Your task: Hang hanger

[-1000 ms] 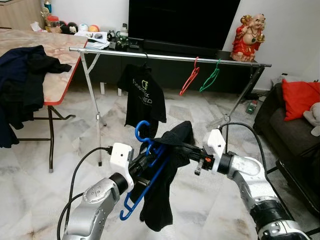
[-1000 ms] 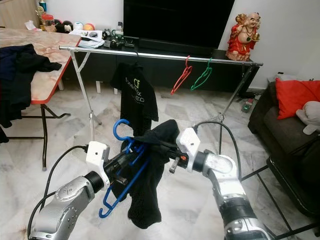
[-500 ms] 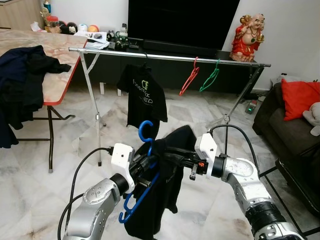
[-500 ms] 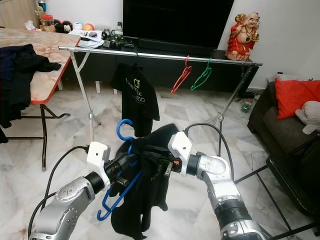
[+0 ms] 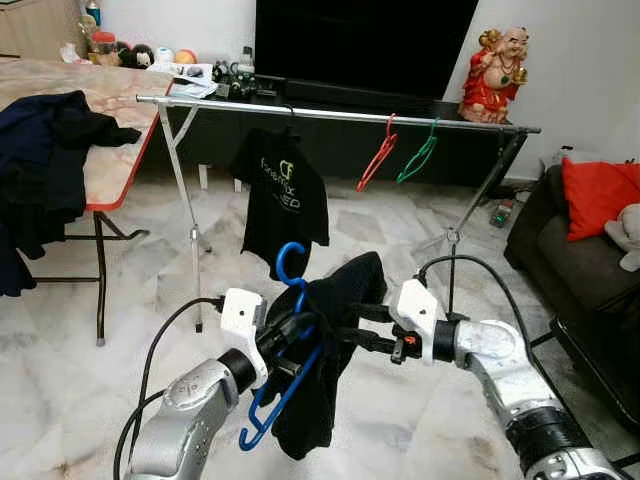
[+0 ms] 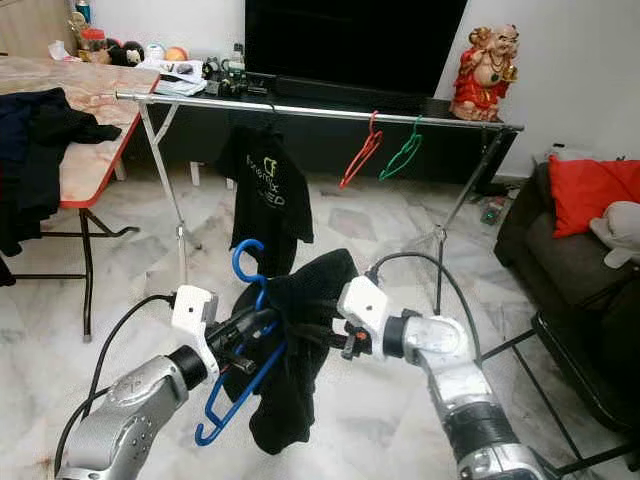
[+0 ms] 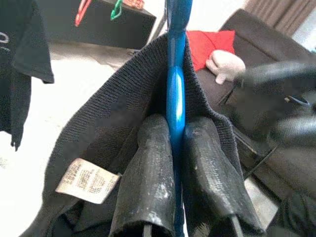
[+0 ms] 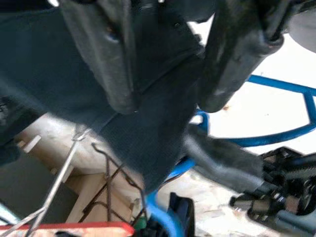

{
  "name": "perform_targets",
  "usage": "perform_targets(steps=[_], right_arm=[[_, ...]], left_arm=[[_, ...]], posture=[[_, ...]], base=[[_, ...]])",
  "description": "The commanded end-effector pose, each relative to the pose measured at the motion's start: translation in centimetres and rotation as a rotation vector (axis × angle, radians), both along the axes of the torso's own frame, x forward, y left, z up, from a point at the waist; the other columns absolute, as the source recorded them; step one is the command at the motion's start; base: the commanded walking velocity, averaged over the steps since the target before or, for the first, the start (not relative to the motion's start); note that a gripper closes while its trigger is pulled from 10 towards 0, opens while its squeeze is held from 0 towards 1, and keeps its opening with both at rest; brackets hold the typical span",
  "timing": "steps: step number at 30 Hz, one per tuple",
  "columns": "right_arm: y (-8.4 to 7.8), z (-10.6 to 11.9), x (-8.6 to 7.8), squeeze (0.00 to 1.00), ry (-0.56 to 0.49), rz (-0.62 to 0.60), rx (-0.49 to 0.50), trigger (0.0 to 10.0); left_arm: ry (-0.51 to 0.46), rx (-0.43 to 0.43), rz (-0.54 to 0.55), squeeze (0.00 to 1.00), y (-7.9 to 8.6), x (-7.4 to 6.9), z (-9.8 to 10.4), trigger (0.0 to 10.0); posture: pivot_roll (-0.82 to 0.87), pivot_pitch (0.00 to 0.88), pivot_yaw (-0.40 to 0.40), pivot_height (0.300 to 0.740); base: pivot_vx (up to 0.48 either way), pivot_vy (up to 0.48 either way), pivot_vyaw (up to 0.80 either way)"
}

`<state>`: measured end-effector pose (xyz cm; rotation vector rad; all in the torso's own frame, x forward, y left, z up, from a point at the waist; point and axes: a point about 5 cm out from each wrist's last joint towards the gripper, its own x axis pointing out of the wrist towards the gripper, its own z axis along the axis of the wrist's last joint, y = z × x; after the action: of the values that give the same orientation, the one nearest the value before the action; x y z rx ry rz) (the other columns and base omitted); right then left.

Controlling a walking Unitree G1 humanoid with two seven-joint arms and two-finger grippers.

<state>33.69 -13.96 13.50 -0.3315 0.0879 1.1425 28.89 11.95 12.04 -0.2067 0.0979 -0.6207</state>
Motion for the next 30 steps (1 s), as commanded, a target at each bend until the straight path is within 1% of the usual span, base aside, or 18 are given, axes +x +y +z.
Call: perform_targets(steps=[1,2,5,7,9,10,12,13,14,15,19,21,23,25,27,28,29,30], right_arm=[[-1.7,4.2,1.0,1.0,-0.103,-0.014,0.068,10.0],[-1.7,4.2,1.0,1.0,-0.103,-0.014,0.068,10.0],[-2.4,5.5,1.2,1.0,-0.124,-0.012,0.098,10.0],[-3.3,6.2,1.6,1.0,-0.127,0.007,0.048,10.0],[-3.4,6.2,1.6,1.0,-0.12,0.016,0.034,10.0],[-3.7,6.1,1.7,1.0,-0.104,0.031,0.0,10.0],[-3.8,6.0,1.7,1.0,-0.089,0.046,-0.014,10.0],[-4.1,5.5,1.4,1.0,-0.03,0.11,-0.06,10.0],[-4.1,5.5,1.4,1.0,-0.03,0.11,-0.06,10.0],[-4.5,5.0,1.1,1.0,0.024,0.165,-0.11,10.0],[-5.2,4.6,0.8,1.0,0.124,0.226,-0.114,10.0],[-5.9,3.7,0.6,1.0,0.198,0.244,-0.152,10.0],[-6.0,3.4,0.5,1.0,0.216,0.251,-0.171,10.0],[-5.9,2.6,0.1,1.0,0.27,0.307,-0.191,10.0],[-5.8,2.4,-0.1,1.0,0.288,0.327,-0.202,10.0],[-5.7,1.9,-0.3,0.58,0.295,0.346,-0.238,10.0],[-5.7,1.8,-0.3,0.58,0.297,0.351,-0.248,10.0],[-5.5,1.4,-0.5,0.0,0.306,0.367,-0.279,10.0]], left_arm=[[-0.033,0.027,-0.08,0.0,-0.5,-0.3,0.3,10.0],[-0.033,0.027,-0.08,0.0,-0.5,-0.3,0.3,10.0],[-0.03,0.056,-0.118,0.0,-0.4,-0.5,0.0,10.0],[-0.026,0.118,-0.191,0.0,-0.3,-0.9,-0.7,10.0],[-0.034,0.136,-0.206,0.0,-0.2,-1.0,-0.8,10.0],[-0.037,0.145,-0.24,0.0,-0.1,-1.3,-0.9,10.0],[-0.037,0.15,-0.263,0.0,0.0,-1.4,-0.9,10.0],[-0.047,0.176,-0.326,0.0,0.0,-1.9,-1.1,10.0],[-0.047,0.176,-0.326,0.0,0.0,-1.9,-1.1,10.0],[-0.059,0.199,-0.376,0.0,0.1,-2.2,-1.2,10.0],[-0.066,0.206,-0.45,0.0,0.3,-2.7,-1.0,10.0],[-0.086,0.222,-0.524,0.0,0.3,-3.2,-0.7,10.0],[-0.094,0.227,-0.542,0.0,0.2,-3.4,-0.5,10.0],[-0.094,0.264,-0.618,0.0,0.2,-3.8,-0.5,10.0],[-0.092,0.281,-0.648,0.0,0.2,-4.0,-0.5,10.0],[-0.09,0.279,-0.673,0.0,0.1,-4.1,-0.4,10.0],[-0.089,0.278,-0.678,0.0,0.1,-4.1,-0.4,10.0],[-0.095,0.284,-0.685,0.0,0.0,-3.9,-0.2,10.0]], posture=[[0.18,0.0,-0.155,0.74],[0.18,0.0,-0.155,0.74],[0.18,0.0,-0.156,0.74],[0.18,0.0,-0.158,0.74],[0.18,0.0,-0.158,0.74],[0.18,0.0,-0.16,0.74],[0.17,0.0,-0.161,0.74],[0.18,0.0,-0.166,0.74],[0.18,0.0,-0.166,0.74],[0.18,0.0,-0.167,0.74],[0.18,0.0,-0.174,0.74],[0.18,0.0,-0.182,0.74],[0.18,0.0,-0.183,0.74],[0.18,0.0,-0.184,0.74],[0.18,0.0,-0.184,0.74],[0.18,0.0,-0.181,0.74],[0.18,0.0,-0.181,0.74],[0.18,0.0,-0.182,0.74]], base=[[0.0,0.0,0.0],[0.0,0.0,0.0],[0.0,0.0,0.0],[0.0,0.0,0.0],[0.0,0.0,0.0],[0.0,0.0,0.0],[0.0,0.0,0.0],[0.0,0.0,0.0],[0.0,0.0,0.0],[0.0,0.0,0.0],[0.0,0.0,0.0],[0.0,0.0,0.0],[0.0,0.0,0.0],[0.0,0.0,0.0],[0.0,0.0,0.0],[0.0,0.0,0.0],[0.0,0.0,0.0],[0.0,0.0,0.0]])
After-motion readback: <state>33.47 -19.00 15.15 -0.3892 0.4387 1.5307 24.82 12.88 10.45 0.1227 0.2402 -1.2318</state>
